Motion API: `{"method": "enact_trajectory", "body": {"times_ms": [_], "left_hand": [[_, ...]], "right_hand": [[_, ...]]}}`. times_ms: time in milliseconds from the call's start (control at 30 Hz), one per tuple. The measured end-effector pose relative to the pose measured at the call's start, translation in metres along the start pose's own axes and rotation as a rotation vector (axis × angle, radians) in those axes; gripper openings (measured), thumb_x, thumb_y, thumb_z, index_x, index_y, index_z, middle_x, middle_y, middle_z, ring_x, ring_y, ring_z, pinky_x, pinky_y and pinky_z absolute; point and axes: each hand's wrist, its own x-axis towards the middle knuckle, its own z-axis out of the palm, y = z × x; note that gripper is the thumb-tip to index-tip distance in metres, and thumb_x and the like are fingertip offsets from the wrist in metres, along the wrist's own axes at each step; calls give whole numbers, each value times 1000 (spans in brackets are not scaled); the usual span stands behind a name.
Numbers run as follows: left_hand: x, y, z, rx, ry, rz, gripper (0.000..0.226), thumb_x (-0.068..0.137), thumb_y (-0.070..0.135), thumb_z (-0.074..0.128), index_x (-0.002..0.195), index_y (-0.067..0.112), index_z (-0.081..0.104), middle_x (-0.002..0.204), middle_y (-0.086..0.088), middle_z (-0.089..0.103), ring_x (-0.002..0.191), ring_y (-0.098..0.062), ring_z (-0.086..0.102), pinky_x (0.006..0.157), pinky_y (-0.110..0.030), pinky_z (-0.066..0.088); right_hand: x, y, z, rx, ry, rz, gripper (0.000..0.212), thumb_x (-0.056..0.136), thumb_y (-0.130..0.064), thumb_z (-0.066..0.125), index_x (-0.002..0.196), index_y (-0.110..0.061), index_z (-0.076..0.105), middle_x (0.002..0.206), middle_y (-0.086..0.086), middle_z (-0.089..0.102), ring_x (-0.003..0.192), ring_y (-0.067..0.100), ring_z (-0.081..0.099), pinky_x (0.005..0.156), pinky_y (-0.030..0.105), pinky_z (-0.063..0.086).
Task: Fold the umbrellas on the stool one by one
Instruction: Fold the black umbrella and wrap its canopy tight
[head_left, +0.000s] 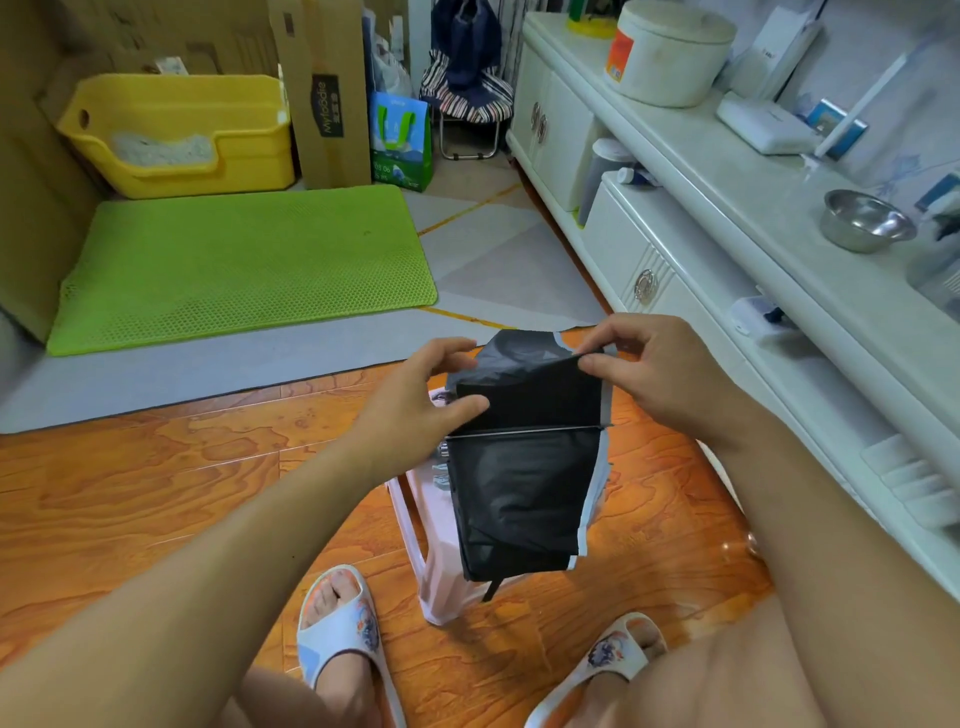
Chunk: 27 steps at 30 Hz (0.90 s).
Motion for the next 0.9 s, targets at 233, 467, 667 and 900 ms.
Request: {"method": "enact_trajectory", "body": {"times_ms": [233,467,667,900], "left_hand": [[14,-2,10,-16,205,-80,10,91,16,73,86,24,72,77,6,67,75,-12,62,75,-31,49],[-3,-12,18,-63,107,-587,28,91,34,68,110,17,56,100,-6,60,86,-27,60,80,-35,53],[-62,-41,69,-49,-141,-886,15,96,18,61,93,4,61,92,-19,69,78,-33,67,64,-36,51],[-68,-49,80,27,-146,-879,17,95,21,70,103,6,66,95,-15,70,75,-23,61,63,-32,52]], "right_hand": [[-11,-5,8,85,356,119,13,98,-24,65,111,-23,68,103,-15,66,96,-3,62,81,5,47],[-70,59,69,31,44,761,9,96,-32,60,96,-23,56,94,2,67,87,23,66,79,43,57],[-112,111,112,248,-378,1053,45,95,-32,67,130,-10,52,114,6,64,94,19,68,69,30,58],[-114,98,105,430,-339,1106,21,95,-9,69,112,-3,58,100,12,71,84,19,73,71,32,60]]}}
